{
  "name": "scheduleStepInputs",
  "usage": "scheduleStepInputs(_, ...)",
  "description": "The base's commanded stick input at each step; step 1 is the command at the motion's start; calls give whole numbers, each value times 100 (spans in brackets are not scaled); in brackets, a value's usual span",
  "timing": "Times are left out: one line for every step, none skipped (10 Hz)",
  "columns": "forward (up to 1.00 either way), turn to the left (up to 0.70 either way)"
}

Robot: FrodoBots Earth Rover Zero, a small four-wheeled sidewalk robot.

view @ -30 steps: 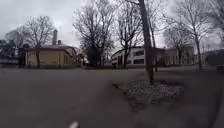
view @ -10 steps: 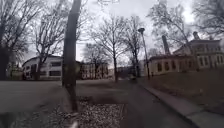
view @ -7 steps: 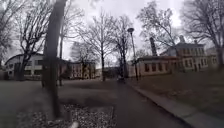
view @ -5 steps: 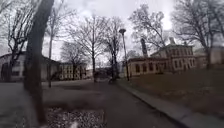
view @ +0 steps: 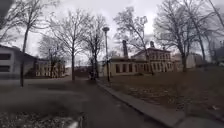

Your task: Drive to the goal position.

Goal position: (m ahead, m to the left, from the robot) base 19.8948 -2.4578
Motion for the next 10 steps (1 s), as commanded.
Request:
scheduleStepInputs(68, 0)
scheduleStepInputs(63, 0)
scheduleStepInputs(57, 0)
scheduleStepInputs(52, 0)
scheduleStepInputs(25, 19)
scheduleStepInputs(0, 44)
scheduleStepInputs(0, 57)
scheduleStepInputs(0, 69)
scheduleStepInputs(0, 0)
scheduleStepInputs(0, 0)
